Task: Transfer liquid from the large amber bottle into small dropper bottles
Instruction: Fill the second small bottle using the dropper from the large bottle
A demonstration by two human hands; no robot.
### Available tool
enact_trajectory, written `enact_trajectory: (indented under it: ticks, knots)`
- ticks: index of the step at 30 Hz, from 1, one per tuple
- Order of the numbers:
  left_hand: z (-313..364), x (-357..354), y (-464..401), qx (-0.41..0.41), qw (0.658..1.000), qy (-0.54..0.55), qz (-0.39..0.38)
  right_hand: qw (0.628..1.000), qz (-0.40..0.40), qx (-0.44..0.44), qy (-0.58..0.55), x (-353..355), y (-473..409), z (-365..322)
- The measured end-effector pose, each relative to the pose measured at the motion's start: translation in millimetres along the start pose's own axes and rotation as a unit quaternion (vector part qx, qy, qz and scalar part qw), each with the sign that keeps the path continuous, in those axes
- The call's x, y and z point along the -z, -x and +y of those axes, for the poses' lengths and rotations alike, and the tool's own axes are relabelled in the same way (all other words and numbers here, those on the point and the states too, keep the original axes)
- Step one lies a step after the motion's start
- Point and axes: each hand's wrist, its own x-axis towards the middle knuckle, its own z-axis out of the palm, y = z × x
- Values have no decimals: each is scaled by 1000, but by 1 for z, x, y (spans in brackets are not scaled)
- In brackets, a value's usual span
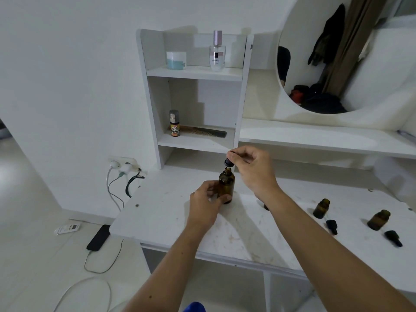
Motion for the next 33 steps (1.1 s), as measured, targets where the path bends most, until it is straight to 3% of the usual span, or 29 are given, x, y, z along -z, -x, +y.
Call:
enact_trajectory:
  ticks: [15, 25, 33]
  knots:
    - [2, 1, 1, -4, 1000, -11, 0, 999, 16, 18, 24, 0, 8, -3]
    - [3, 1, 6, -11, 1000, -22, 1, 996, 52, 69, -26, 6, 14, -21]
    - [8, 3, 14, -8, 998, 20, 53, 988, 98, 109, -55, 26, 12, -36]
